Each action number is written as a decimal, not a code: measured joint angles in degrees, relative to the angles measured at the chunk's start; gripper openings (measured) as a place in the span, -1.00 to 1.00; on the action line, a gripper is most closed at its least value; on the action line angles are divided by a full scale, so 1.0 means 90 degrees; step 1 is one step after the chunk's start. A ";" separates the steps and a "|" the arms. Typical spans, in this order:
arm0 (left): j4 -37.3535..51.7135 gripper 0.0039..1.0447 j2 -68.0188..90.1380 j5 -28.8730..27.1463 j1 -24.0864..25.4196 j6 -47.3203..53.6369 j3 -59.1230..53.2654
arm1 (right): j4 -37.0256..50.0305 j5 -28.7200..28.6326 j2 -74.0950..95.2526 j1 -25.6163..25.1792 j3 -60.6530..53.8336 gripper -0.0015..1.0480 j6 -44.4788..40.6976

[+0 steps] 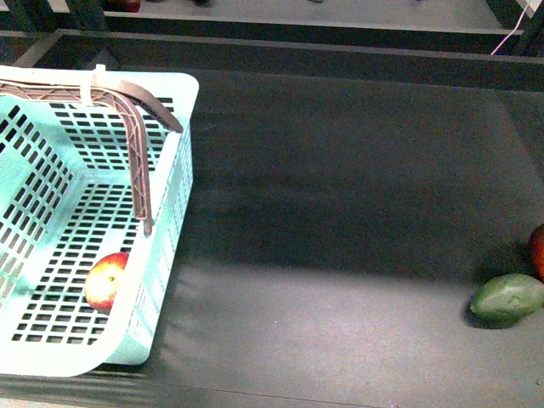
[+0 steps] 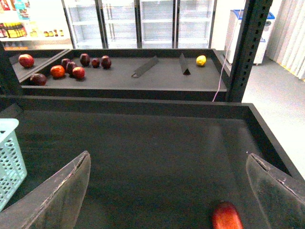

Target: Pick apple with right arm and hold basket with left

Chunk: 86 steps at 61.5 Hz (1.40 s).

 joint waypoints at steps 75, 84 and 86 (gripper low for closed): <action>-0.1936 -0.02 -0.1899 0.0000 0.0000 0.0002 0.0000 | 0.0000 0.0000 0.0000 0.0000 0.0000 0.83 0.0000; -0.1936 0.53 -0.1899 0.0000 0.0000 0.0002 0.0000 | 0.0000 0.0000 0.0000 0.0000 0.0000 0.83 0.0000; -0.1936 0.63 -0.1899 0.0000 0.0000 0.0002 0.0000 | 0.0000 0.0000 0.0000 0.0000 0.0000 0.83 0.0000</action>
